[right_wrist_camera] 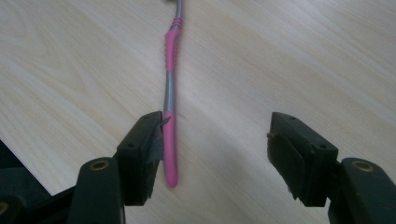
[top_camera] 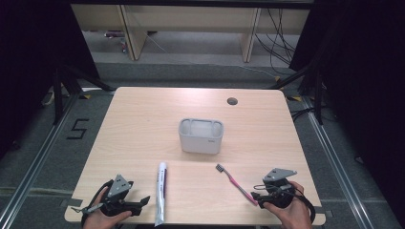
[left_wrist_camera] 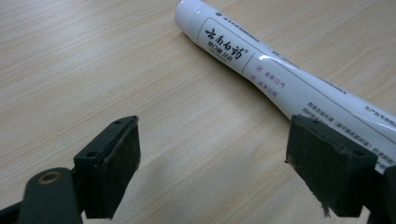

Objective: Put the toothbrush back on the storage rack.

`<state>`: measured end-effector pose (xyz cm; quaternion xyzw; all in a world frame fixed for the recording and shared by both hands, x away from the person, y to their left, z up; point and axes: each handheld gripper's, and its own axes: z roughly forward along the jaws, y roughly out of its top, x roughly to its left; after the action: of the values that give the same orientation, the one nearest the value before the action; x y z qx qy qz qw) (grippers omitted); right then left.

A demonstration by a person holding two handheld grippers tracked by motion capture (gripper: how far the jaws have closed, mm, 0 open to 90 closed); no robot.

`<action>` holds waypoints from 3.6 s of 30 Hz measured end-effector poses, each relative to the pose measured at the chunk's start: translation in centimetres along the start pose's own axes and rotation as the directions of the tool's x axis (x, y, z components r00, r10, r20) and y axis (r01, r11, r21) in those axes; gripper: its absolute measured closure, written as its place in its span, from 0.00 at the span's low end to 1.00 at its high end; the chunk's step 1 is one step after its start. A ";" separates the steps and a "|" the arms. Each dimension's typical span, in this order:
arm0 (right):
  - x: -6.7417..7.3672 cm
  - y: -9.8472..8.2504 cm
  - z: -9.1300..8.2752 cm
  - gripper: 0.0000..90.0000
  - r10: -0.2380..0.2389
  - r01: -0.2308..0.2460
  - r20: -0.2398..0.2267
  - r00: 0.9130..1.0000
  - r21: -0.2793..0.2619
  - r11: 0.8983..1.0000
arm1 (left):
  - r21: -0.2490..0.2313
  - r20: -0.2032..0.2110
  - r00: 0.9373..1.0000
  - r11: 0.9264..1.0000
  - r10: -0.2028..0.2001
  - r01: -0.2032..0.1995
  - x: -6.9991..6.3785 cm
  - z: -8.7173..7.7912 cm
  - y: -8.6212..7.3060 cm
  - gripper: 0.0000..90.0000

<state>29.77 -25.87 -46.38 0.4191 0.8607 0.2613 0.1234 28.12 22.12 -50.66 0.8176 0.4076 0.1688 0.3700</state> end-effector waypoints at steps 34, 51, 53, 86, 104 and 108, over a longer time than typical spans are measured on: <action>2.1 6.1 3.3 0.69 -0.180 0.189 -0.067 0.981 0.159 0.969 | -0.009 0.005 1.000 1.000 -0.003 0.003 0.0 -0.1 0.0 0.19; 2.5 7.2 4.7 0.72 -0.221 0.232 -0.074 0.972 0.217 0.948 | -0.008 0.008 1.000 1.000 -0.003 0.003 0.0 -0.1 0.0 0.19; 2.6 7.3 4.8 0.73 -0.219 0.232 -0.079 0.972 0.225 0.946 | -0.008 0.010 1.000 1.000 -0.002 0.002 0.0 -0.1 0.0 0.19; 2.4 8.2 6.6 0.87 -0.267 0.283 -0.093 0.959 0.330 0.901 | -0.006 0.012 1.000 1.000 0.005 -0.005 0.0 -0.2 0.0 0.19; 2.7 8.6 7.0 0.91 -0.314 0.322 -0.091 0.945 0.430 0.844 | -0.001 0.004 1.000 1.000 0.015 -0.015 0.0 -0.3 0.1 0.19; 2.7 8.7 7.1 0.92 -0.333 0.335 -0.086 0.939 0.445 0.830 | -0.007 0.007 1.000 1.000 0.008 -0.008 0.0 -0.2 0.0 0.19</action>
<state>36.85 -16.82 -47.49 0.2789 0.9578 0.0289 0.0637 28.01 22.18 -50.48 0.8186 0.4022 0.1687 0.3737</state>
